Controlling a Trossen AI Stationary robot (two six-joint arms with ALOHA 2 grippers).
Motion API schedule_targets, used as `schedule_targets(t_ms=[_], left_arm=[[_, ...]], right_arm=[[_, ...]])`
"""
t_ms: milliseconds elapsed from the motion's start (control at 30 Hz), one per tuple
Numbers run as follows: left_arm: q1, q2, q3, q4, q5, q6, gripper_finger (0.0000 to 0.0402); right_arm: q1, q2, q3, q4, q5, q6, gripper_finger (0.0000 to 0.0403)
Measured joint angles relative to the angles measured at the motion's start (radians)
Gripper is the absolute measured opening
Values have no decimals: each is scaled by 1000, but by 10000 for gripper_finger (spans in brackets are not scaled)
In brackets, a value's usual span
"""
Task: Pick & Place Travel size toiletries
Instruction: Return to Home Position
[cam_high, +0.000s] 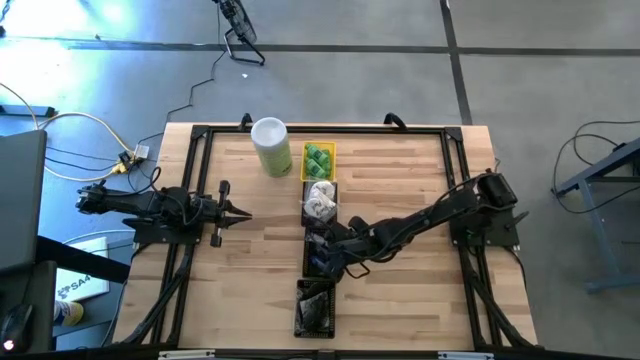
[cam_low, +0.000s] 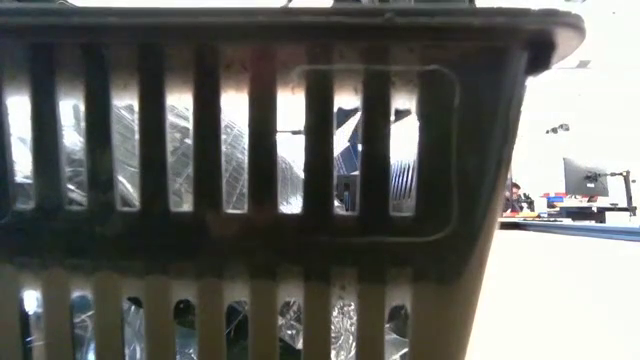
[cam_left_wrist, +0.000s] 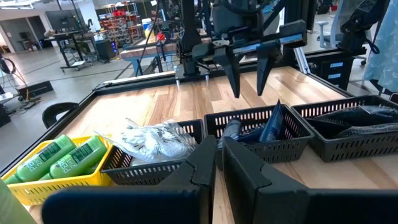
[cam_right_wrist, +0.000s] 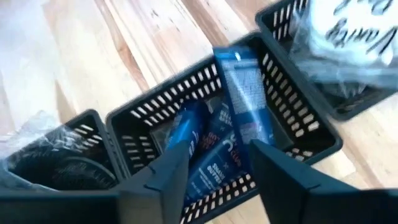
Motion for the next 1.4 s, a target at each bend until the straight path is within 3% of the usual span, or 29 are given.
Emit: schedule_targets(t_ms=[433,767,1133,1300,1400], left_arm=[[0,0,0,0,0,0,24],[0,0,0,0,0,0,24],[0,0,0,0,0,0,24],[0,0,0,0,1,0,24],[0,0,0,0,1,0,24]], right_arm=[[-56,-7,0,18,-31,-190,11],[-85,-109,0,-79,-76,-409,3],[-113,-330,-6,-221,-21,-550,2],[-134,-443,-138,-179,31,-544,2],[-149,-518,-270,-64,26,-543,2]])
